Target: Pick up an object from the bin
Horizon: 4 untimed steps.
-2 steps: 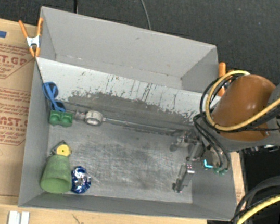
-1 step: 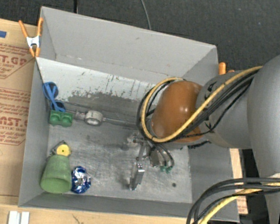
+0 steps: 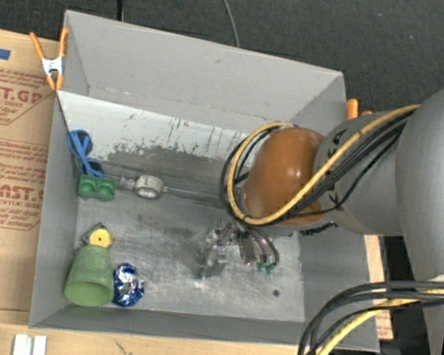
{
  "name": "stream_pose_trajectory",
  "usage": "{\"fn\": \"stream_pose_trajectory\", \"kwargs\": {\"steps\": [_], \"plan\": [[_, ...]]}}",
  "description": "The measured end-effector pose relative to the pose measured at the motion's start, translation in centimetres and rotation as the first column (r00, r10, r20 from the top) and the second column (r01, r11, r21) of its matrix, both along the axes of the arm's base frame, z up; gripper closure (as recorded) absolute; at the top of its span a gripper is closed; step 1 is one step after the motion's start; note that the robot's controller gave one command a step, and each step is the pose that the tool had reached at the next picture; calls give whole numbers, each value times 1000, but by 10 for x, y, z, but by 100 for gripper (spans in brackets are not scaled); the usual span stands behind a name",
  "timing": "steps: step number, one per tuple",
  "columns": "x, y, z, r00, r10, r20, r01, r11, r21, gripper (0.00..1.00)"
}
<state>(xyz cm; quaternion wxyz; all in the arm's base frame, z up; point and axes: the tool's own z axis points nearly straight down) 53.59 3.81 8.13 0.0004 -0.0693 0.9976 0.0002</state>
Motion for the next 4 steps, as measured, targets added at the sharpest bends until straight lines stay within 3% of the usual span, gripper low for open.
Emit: {"fn": "stream_pose_trajectory", "kwargs": {"steps": [1,2,3,4], "plan": [[-18,-3,134,983,185,8,-185,983,-1,100],[-22,46,40,997,75,-7,-75,997,2,100],[-20,44,44,997,73,0,-73,997,0,0],[-37,135,33,989,149,0,-149,989,4,0]]}}
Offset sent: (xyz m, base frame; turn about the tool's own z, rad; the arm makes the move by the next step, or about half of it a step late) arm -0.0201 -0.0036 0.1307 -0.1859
